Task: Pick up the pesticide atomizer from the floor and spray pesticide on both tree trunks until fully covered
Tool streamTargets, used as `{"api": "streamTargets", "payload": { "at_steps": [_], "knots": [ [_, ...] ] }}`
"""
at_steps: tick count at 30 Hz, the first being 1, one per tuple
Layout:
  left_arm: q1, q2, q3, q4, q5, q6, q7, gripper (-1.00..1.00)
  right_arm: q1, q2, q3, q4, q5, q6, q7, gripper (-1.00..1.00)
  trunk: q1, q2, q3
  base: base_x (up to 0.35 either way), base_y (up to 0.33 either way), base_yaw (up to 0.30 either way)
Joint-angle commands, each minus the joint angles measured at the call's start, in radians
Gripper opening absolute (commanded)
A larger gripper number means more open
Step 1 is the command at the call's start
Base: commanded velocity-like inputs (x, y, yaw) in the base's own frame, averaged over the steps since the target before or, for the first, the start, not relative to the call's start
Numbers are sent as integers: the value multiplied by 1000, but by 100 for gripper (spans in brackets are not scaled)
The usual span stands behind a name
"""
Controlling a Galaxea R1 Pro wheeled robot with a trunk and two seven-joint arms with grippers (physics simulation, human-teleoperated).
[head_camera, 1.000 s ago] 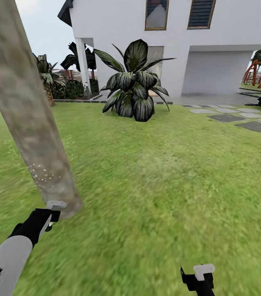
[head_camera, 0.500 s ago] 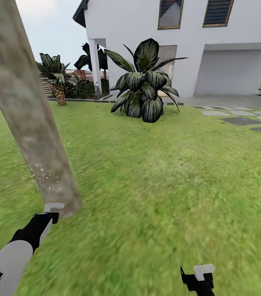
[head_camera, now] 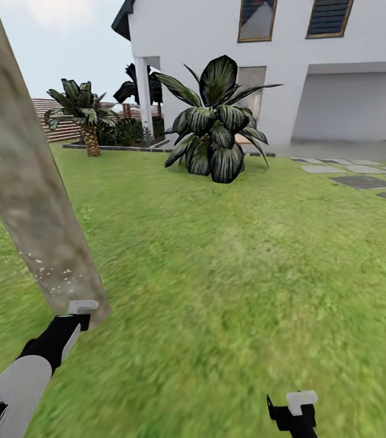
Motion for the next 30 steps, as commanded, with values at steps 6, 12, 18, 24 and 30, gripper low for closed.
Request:
{"api": "streamTargets", "payload": {
  "at_steps": [6,12,18,24,30],
  "knots": [
    [0,1,0,0,-1,0,0,-100,0,0,0,0,0,0,0,100,0,0,0,191,-210,273],
    [0,2,0,-2,-1,0,0,-100,0,0,0,-1,0,0,0,100,0,0,0,177,-222,278],
    [0,0,0,-3,-1,0,0,-100,0,0,1,0,0,0,0,100,0,0,0,120,-253,278],
    [0,0,0,-6,-1,0,0,-100,0,0,1,0,0,0,0,100,0,0,0,17,-271,278],
    [0,0,0,-6,0,0,0,-100,0,0,0,0,0,0,0,100,0,0,0,145,-253,155]
  ]
}}
